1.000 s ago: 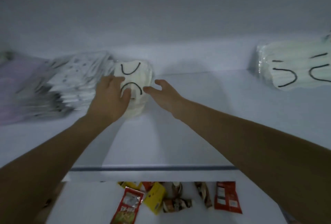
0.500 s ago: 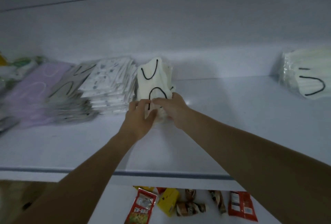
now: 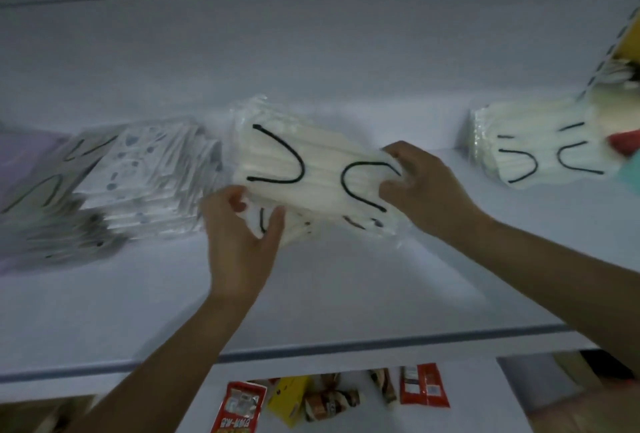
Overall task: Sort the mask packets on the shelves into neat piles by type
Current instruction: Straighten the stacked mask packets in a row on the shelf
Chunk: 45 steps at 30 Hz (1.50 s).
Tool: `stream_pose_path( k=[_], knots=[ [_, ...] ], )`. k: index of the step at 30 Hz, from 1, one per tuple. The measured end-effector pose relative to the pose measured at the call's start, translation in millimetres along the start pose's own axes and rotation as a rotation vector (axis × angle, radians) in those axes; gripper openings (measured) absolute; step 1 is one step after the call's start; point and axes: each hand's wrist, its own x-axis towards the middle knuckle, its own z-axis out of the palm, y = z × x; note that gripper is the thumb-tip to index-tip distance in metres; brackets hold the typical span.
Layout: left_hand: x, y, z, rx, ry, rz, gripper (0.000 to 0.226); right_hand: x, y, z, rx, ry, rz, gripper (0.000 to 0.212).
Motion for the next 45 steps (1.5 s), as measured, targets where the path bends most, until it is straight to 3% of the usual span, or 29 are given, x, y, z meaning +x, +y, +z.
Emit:
stream_pose_path(
  k=[2,4,8,10,11,13,17,20,22,23,26,27,30,33,36,38,41,45],
  knots=[
    [5.2,3.3,-1.9,0.048,0.082,0.043,0.088,-12.6,18.5,-40.9,-0.089,-0.062,-0.082,0.034],
    [6.3,10.0,4.0,0.003,-0.122,0.054,0.12,-25.5,37.5,-76.5,-0.179,-0.13,-0.128,0.038],
    [-9.5,33.0,38.8,-0.22,-0.704,-0.125,0.136,-45.9,65.5,-122.6,-0.2,-0.288,-0.147,0.032],
    [-23.5,41.6,57.7,-0.273,-0.868,-0.216,0.139,-51.5,78.3,-131.9,-0.164,-0.339,-0.113,0.038],
    [-29.6,46.2,64.8,-0.285,-0.906,-0.232,0.128,-53.0,84.4,-133.9,-0.147,-0.339,-0.098,0.041],
    [-38.2,57.6,73.0,-0.305,-0.887,-0.249,0.1,-53.2,97.4,-134.6,-0.133,-0.304,-0.071,0.045],
    [-50.5,75.4,69.5,-0.363,-0.788,-0.298,0.073,-51.5,112.7,-133.6,-0.033,-0.275,0.022,0.047],
    [-59.6,84.2,72.0,-0.359,-0.679,-0.281,0.056,-57.8,126.9,-128.6,0.185,-0.168,0.21,0.073],
    [-62.3,87.2,72.3,-0.348,-0.648,-0.294,0.054,-63.3,132.6,-121.5,0.324,-0.199,0.314,0.085],
    [-63.1,88.7,72.8,-0.327,-0.635,-0.299,0.052,-64.3,137.2,-118.0,0.362,-0.203,0.315,0.078],
    [-63.6,101.2,80.3,-0.261,-0.49,-0.238,0.041,-64.7,139.2,-119.1,0.387,-0.052,0.254,0.027],
    [-63.7,109.3,84.8,-0.271,-0.429,-0.206,0.039,-63.9,138.1,-123.6,0.404,0.014,0.222,0.024],
    [-65.4,126.5,104.3,-0.327,-0.423,-0.176,0.045,-70.2,149.1,-143.1,0.376,0.06,0.177,0.042],
    [-77.7,130.2,121.1,-0.389,-0.588,-0.26,0.07,-83.8,172.2,-159.7,0.221,-0.015,0.222,0.023],
    [-85.2,129.8,130.6,-0.404,-0.627,-0.242,0.094,-91.4,184.5,-168.9,0.195,0.007,0.224,0.016],
    [-88.9,129.6,136.4,-0.356,-0.624,-0.199,0.091,-97.6,185.3,-170.2,0.165,-0.042,0.22,0.017],
    [-92.2,134.1,142.4,-0.304,-0.564,-0.139,0.081,-109.4,184.4,-168.1,0.148,-0.04,0.218,0.042],
    [-94.2,135.5,150.2,-0.333,-0.567,-0.117,0.07,-112.9,189.5,-176.1,0.048,-0.03,0.23,0.029]
  ],
)
